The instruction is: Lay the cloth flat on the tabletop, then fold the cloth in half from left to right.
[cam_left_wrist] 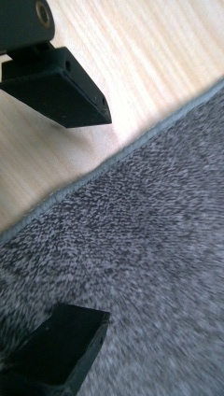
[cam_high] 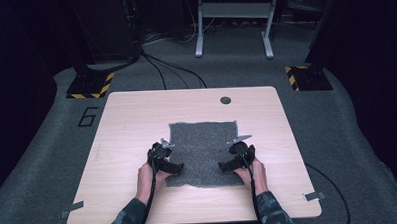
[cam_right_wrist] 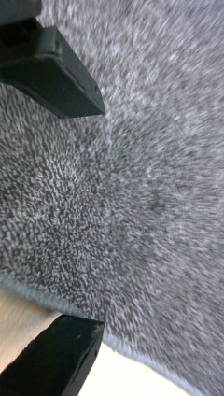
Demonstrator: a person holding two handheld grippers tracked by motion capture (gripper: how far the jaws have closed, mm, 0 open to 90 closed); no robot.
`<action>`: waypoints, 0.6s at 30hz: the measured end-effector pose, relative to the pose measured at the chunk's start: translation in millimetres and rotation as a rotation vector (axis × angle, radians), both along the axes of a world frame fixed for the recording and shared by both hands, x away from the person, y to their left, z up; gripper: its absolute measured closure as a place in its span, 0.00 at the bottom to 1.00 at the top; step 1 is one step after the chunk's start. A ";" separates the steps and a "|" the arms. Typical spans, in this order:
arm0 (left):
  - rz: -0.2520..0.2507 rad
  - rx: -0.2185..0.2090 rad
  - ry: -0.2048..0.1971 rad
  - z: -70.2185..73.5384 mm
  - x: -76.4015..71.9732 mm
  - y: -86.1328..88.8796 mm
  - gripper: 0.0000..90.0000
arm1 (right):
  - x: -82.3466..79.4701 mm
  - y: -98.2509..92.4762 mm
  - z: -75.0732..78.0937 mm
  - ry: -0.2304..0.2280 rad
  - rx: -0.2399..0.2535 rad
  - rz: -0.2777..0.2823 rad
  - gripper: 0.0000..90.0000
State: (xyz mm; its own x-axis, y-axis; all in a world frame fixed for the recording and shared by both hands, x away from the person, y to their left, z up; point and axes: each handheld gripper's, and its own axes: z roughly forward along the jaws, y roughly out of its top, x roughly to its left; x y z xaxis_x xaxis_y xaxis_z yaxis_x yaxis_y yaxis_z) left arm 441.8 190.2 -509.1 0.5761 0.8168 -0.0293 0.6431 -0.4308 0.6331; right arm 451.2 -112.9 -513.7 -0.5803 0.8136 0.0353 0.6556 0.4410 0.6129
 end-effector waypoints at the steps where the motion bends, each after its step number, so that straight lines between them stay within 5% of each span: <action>1: 0.001 -0.010 -0.004 2.5 0.3 2.5 0.06 | -1.4 -0.3 3.2 -0.013 -0.001 -0.008 0.00; 7: 0.024 -0.033 -0.004 7.8 10.8 15.7 0.06 | -7.2 5.0 12.6 -0.025 0.000 -0.003 0.00; 13: 0.045 -0.086 0.022 9.9 28.4 25.4 0.06 | -15.9 19.0 18.4 -0.029 0.012 0.043 0.00; 18: 0.052 -0.087 0.026 12.4 46.7 26.7 0.07 | -21.9 34.5 20.9 -0.034 0.025 0.097 0.00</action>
State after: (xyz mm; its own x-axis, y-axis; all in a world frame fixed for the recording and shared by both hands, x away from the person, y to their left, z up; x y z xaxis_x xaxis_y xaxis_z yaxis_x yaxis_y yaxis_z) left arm 488.5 216.9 -496.7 0.5312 0.8394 -0.1156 0.6797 -0.3406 0.6496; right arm 429.3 -78.4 -492.8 -0.6574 0.7528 0.0334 0.5890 0.4857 0.6459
